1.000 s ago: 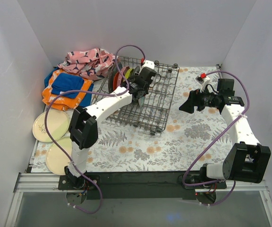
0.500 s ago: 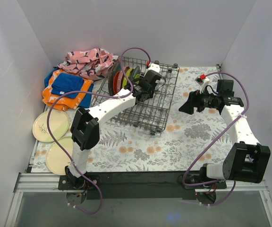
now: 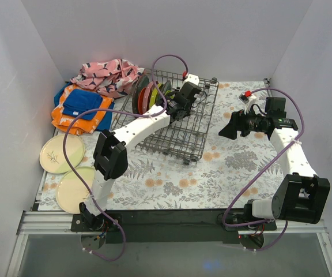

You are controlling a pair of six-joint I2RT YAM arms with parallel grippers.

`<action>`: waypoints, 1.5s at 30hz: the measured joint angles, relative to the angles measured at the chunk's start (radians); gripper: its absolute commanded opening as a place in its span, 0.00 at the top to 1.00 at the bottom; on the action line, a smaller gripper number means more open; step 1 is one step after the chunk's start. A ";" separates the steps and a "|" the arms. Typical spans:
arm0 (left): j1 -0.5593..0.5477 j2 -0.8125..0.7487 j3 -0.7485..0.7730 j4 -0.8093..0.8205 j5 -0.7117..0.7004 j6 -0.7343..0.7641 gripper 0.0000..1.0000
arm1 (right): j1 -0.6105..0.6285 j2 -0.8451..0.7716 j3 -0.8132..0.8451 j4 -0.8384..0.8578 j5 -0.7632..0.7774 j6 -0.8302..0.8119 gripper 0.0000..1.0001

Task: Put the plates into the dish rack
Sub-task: Insert the plate into the dish rack

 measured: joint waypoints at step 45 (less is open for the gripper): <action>0.039 0.080 0.065 -0.044 -0.199 0.013 1.00 | -0.022 -0.003 -0.016 0.000 -0.019 -0.014 0.13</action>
